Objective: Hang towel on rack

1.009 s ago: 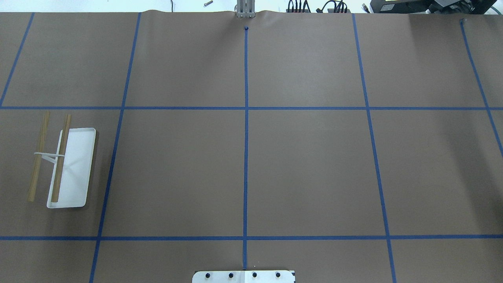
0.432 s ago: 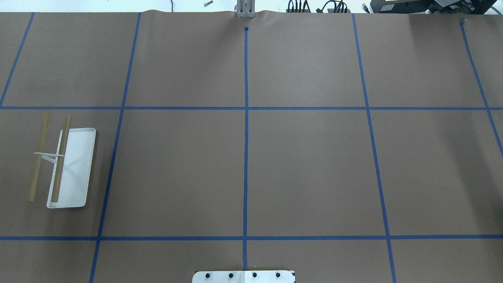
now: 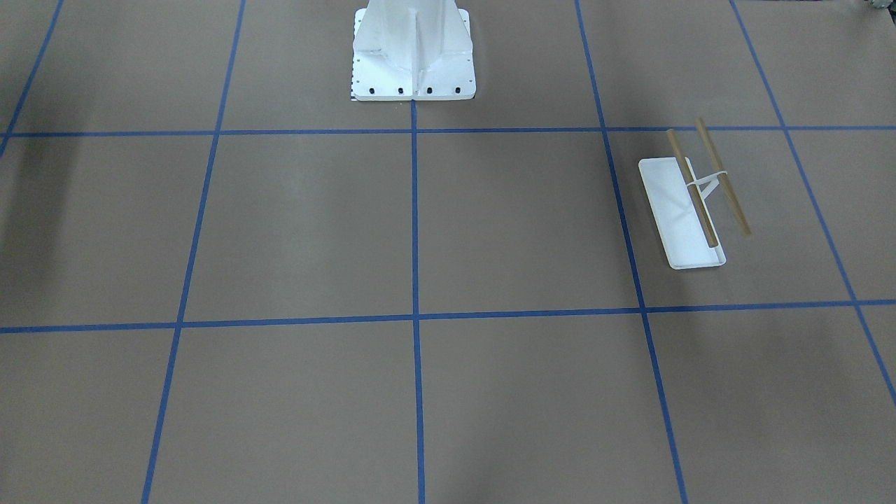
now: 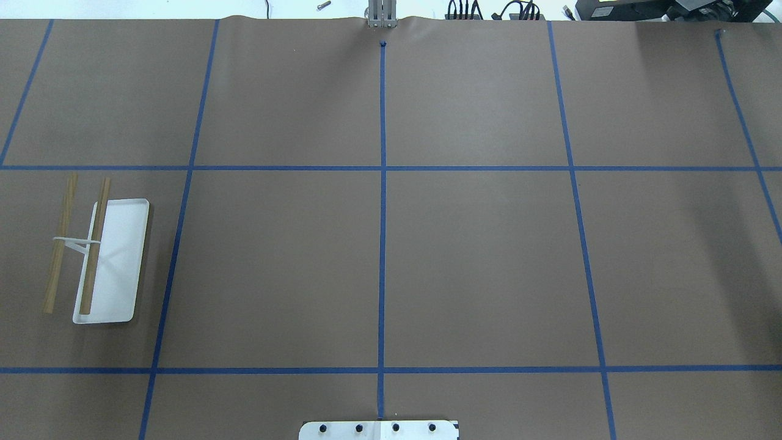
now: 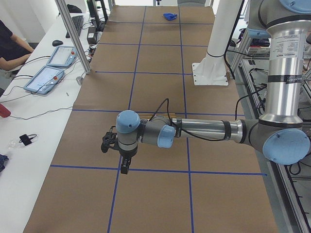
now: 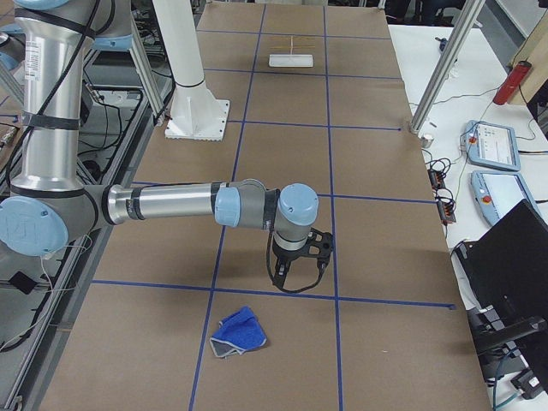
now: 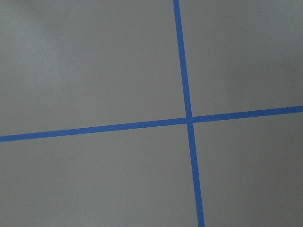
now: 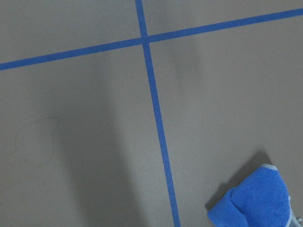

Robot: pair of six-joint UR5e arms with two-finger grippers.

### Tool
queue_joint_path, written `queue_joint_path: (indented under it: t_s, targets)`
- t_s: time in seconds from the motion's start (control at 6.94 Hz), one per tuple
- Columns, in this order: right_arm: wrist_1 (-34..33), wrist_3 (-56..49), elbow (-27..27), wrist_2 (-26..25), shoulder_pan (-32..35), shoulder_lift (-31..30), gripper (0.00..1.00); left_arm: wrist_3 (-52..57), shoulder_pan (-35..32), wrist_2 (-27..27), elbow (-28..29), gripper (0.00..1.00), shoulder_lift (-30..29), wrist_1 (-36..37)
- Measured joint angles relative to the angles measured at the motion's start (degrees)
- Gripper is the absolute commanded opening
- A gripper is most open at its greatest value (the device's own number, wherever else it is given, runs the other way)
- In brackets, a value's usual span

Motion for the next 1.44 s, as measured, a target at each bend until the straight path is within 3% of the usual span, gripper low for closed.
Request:
queue_joint_path:
  t_s: [1.44]
  targets:
    - [0.7, 0.1, -0.5, -0.6, 0.0, 1.3, 1.0, 0.0, 0.2, 0.4, -2.0, 0.98, 0.6, -0.2]
